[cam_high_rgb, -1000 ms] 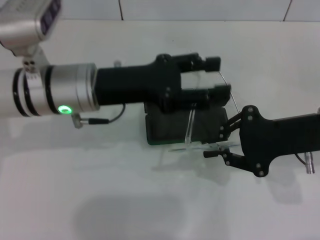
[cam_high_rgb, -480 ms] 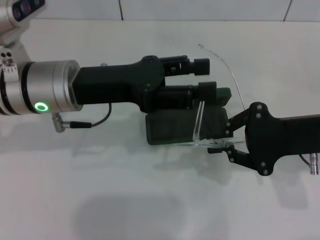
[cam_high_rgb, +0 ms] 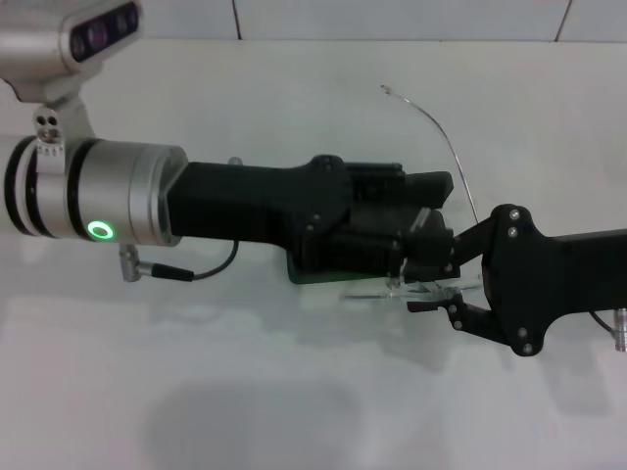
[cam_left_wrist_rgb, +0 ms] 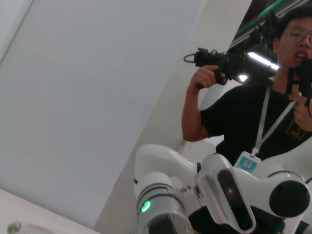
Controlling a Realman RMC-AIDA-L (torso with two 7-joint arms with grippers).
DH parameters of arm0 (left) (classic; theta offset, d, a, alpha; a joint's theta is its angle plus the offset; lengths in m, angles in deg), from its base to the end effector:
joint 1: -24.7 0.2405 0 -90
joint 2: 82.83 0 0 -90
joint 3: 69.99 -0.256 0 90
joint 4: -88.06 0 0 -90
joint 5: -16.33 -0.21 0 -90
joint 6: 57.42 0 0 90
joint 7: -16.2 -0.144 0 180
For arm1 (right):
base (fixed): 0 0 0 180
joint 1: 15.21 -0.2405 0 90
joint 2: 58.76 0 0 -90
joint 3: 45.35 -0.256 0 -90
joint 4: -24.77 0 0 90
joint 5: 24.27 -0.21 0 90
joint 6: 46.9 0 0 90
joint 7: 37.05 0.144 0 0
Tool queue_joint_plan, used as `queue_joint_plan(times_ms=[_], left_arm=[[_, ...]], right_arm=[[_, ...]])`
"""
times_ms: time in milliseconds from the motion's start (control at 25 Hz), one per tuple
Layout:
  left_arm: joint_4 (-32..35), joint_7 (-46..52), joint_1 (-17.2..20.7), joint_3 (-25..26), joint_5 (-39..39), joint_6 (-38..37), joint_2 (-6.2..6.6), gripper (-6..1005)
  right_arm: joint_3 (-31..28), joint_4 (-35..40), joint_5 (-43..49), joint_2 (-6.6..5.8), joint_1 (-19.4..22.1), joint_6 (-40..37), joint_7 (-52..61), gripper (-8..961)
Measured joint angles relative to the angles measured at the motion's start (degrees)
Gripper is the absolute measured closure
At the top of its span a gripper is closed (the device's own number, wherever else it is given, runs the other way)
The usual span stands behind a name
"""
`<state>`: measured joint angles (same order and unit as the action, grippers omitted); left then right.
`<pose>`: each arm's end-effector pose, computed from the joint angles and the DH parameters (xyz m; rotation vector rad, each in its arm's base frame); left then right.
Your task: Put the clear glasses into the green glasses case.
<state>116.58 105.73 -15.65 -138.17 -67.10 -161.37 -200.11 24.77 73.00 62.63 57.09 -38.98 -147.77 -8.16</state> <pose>-0.1481 0.3126 -0.0262 2.5701 0.5009 1.0476 0.1997 0.2858 0.0020 -2.5987 -0.9938 0.8973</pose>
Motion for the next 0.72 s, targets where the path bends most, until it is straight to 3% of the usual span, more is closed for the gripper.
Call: queue_joint_plan(times_ms=[720], left_arm=[[0.3,3.5,-0.3,-0.8,-0.8,-0.7,-0.15,269]], right_arm=[[0.4,-0.1,-0.3,0.15,0.9,-1.6,-1.2,827]])
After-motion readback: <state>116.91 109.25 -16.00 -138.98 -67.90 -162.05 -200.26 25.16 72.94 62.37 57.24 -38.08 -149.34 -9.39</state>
